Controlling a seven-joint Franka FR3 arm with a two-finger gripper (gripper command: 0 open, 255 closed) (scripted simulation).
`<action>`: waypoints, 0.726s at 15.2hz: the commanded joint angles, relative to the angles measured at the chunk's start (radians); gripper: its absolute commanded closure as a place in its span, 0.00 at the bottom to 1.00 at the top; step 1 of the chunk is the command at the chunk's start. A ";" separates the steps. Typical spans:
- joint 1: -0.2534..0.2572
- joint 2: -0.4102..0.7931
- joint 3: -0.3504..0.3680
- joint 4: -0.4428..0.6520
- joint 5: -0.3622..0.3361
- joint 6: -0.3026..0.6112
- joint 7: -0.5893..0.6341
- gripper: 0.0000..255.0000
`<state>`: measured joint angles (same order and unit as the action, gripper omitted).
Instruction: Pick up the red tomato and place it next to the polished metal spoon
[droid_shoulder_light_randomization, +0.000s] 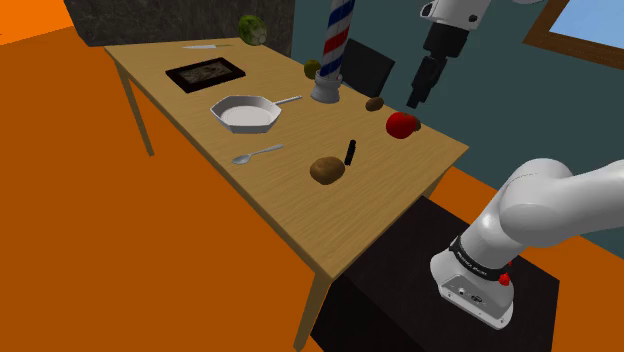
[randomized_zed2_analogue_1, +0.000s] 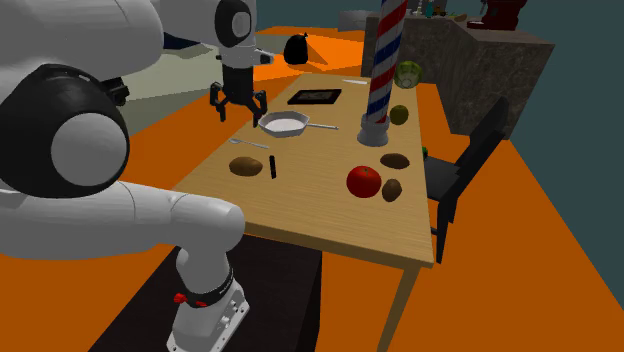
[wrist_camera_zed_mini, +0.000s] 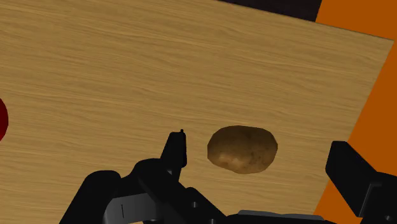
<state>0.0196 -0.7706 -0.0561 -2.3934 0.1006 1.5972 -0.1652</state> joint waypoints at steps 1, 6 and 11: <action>0.000 0.000 0.000 0.000 0.000 0.000 0.000 0.00; -0.038 0.099 -0.077 0.011 -0.077 0.064 -0.093 0.00; -0.070 0.219 -0.152 0.048 -0.142 0.130 -0.182 0.00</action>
<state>-0.0472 -0.5842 -0.1971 -2.3576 -0.0317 1.7093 -0.3332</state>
